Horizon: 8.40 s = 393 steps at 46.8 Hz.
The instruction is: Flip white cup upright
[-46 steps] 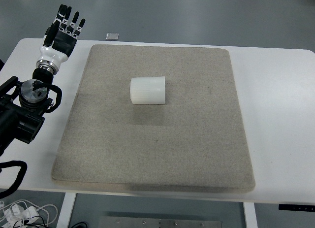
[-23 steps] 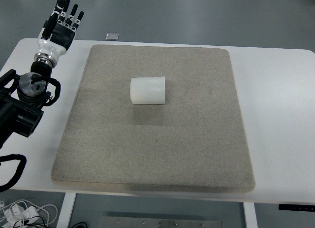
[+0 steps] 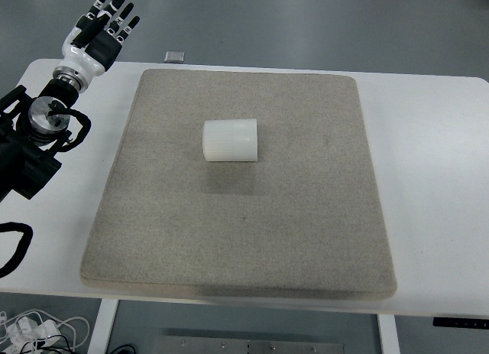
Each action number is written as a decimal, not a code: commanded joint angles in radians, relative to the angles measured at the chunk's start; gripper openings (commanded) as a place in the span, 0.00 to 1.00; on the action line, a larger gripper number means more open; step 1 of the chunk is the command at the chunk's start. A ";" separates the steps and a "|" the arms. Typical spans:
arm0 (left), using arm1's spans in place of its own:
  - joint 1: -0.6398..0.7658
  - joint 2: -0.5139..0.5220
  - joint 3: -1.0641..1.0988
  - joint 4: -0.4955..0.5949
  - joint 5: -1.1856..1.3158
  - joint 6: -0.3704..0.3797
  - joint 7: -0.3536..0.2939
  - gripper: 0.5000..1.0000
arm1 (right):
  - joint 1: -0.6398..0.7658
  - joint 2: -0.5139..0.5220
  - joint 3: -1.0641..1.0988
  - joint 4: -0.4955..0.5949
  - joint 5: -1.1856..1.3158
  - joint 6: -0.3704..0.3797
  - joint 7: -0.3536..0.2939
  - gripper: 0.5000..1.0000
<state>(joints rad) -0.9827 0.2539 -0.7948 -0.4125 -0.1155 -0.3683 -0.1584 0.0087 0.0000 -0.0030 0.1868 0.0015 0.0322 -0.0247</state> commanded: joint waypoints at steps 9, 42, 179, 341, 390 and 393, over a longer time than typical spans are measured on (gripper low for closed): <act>-0.057 -0.005 0.042 -0.075 0.259 0.111 -0.004 0.99 | -0.001 0.000 0.000 0.000 0.000 0.000 -0.001 0.90; -0.093 0.169 0.216 -0.548 0.743 0.123 0.143 0.98 | 0.001 0.000 0.000 0.000 0.000 0.000 0.000 0.90; -0.133 0.044 0.298 -0.486 1.087 0.020 0.261 0.00 | 0.001 0.000 0.000 0.000 0.000 0.000 0.000 0.90; 0.302 0.013 0.071 -0.351 0.907 0.108 -0.452 0.98 | 0.001 0.000 0.000 0.000 0.000 0.000 0.000 0.90; 0.096 0.067 -0.067 -0.249 0.476 0.149 -0.452 0.98 | -0.001 0.000 0.000 -0.001 0.000 0.000 -0.001 0.90; 0.087 0.061 -0.064 -0.206 0.447 0.147 -0.452 0.98 | 0.001 0.000 0.000 -0.001 0.000 0.000 0.000 0.90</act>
<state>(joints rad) -0.8871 0.3202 -0.8625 -0.6611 0.3639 -0.2188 -0.6108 0.0081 0.0000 -0.0030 0.1864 0.0015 0.0322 -0.0246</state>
